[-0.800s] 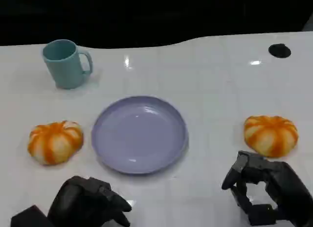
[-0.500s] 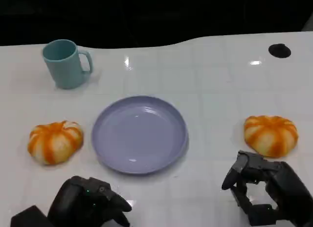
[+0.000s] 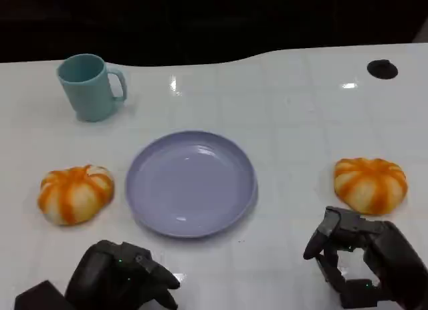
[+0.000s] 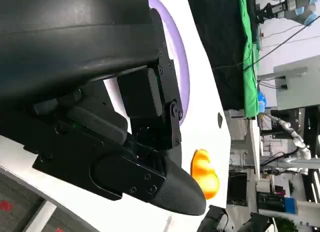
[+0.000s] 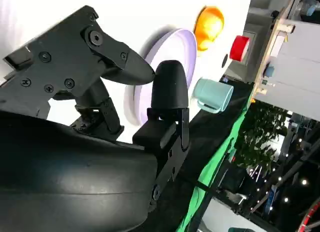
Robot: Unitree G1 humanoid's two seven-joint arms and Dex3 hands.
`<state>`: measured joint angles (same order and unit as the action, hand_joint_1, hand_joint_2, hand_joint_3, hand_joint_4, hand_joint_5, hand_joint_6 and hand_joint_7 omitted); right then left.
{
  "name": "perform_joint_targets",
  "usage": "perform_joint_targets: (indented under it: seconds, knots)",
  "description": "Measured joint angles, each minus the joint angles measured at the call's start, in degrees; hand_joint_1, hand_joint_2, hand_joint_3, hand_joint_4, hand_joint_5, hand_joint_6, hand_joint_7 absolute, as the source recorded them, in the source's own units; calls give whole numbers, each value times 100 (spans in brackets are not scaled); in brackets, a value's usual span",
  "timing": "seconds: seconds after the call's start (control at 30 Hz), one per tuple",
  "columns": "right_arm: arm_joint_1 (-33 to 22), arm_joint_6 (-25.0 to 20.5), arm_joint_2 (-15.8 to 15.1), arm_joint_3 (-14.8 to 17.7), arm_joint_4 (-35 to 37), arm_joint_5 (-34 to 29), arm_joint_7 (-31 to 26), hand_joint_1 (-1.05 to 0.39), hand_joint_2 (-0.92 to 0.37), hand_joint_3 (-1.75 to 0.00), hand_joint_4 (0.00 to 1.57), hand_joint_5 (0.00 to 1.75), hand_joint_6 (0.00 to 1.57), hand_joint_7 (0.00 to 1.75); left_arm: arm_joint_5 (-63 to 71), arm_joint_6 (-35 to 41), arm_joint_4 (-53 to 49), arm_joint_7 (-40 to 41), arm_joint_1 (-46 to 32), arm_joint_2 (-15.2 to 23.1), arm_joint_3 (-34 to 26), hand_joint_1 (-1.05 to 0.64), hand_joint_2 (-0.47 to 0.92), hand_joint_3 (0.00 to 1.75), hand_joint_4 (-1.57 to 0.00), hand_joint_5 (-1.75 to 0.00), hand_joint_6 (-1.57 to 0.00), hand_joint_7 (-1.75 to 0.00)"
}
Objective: Grasp the bread from the table and place it into the plate.
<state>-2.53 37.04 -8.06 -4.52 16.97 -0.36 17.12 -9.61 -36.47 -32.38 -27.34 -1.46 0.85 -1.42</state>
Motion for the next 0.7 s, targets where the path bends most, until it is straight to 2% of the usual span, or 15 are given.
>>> perform_joint_targets:
  seconds: [0.17,0.33,0.37,0.43,0.5,0.53,0.6,0.7]
  knots:
    - [0,0,0,0,0,1,0,-22,-50,-114,81,173,77,142,-2,0,0,-1,0,0,0,-105,91,0,-143,-68,-157,-26]
    - [0,0,5,11,1,72,-1,-21,-75,-65,76,144,78,104,-3,-4,-20,-4,3,0,-1,-105,90,0,-143,-69,-157,-26]
    - [0,2,8,16,2,124,0,-20,-81,-50,72,135,76,91,-4,-4,-21,-4,3,0,-1,-105,90,0,-143,-69,-157,-26]
    - [25,80,8,50,34,154,-1,-20,-86,-37,66,126,73,78,-5,-2,-21,-4,3,0,-1,-105,90,0,-143,-69,-157,-26]
    - [80,215,6,118,83,104,-49,-20,-89,-31,63,116,71,67,-5,-1,-21,-3,5,0,0,-105,90,0,-143,-69,-157,-26]
    - [112,284,2,160,101,26,-124,-24,-88,-29,57,106,68,55,-5,-1,-21,-3,5,0,0,-105,90,0,-143,-69,-157,-26]
    - [208,446,-38,227,176,-236,-328,-28,-89,-26,54,95,70,39,-4,-1,-21,-3,7,0,0,-105,90,0,-143,-69,-157,-26]
    - [304,513,-143,314,205,-729,-684,-34,-88,-23,50,64,67,12,-4,1,-21,-3,12,-2,1,-105,90,0,-143,-69,-157,-26]
